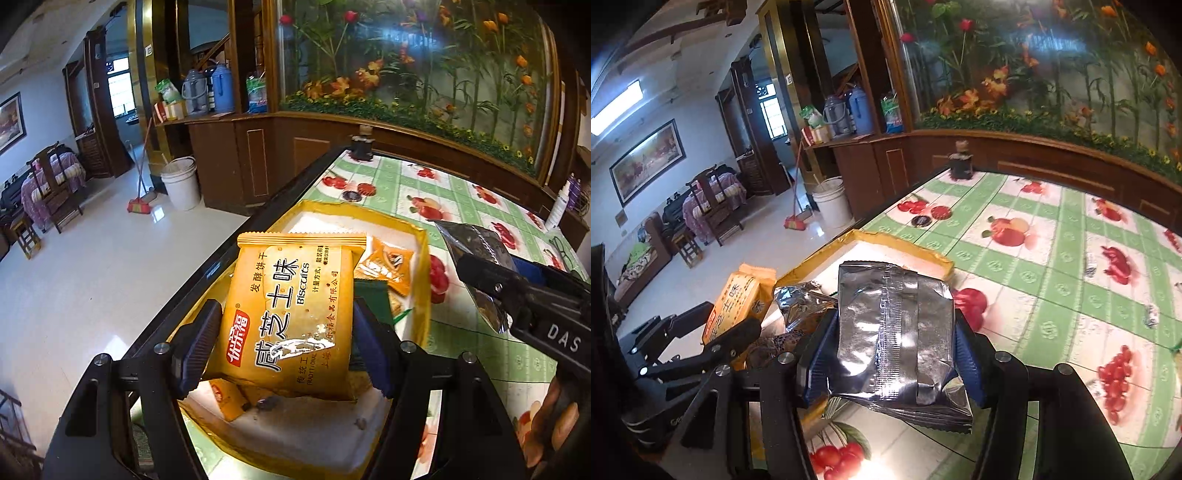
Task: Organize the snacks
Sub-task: 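Carry both bags into the yellow-rimmed box and open both grippers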
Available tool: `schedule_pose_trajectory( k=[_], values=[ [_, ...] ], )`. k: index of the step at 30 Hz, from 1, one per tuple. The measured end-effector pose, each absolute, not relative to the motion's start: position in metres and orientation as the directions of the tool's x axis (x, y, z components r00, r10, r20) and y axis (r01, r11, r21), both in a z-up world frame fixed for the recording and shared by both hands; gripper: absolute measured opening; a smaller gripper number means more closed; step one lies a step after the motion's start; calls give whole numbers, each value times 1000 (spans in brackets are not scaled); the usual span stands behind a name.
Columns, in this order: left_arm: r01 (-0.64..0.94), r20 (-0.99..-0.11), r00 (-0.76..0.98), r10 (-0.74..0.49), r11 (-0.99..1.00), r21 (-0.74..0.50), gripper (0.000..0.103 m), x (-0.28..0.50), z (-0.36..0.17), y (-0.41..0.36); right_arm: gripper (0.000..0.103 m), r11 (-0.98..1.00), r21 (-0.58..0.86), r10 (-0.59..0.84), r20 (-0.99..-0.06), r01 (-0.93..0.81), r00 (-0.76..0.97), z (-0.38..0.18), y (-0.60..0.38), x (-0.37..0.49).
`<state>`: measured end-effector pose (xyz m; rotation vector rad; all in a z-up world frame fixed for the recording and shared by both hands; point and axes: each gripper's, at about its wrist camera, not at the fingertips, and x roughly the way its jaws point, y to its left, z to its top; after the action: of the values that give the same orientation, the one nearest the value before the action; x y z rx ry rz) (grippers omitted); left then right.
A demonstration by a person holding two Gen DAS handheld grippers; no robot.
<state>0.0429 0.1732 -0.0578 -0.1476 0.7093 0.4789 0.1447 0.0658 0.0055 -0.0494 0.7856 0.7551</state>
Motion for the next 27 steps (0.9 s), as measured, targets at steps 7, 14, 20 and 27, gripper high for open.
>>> schedule_pose_trajectory(
  k=[7, 14, 20, 27],
  values=[
    [-497, -680, 628, 379, 868, 24, 71, 45, -70, 191, 60, 727, 239, 599, -679, -644, 425, -11, 97, 159],
    [-499, -709, 606, 362, 866, 17, 71, 48, -84, 200, 60, 734, 246, 584, -705, -634, 403, -26, 122, 183],
    [-490, -719, 599, 353, 872, 20, 71, 54, -87, 202, 60, 740, 256, 569, -733, -622, 374, -45, 138, 197],
    [-480, -723, 596, 350, 877, 29, 70, 59, -89, 201, 60, 742, 252, 560, -742, -621, 369, -52, 148, 203]
  ],
)
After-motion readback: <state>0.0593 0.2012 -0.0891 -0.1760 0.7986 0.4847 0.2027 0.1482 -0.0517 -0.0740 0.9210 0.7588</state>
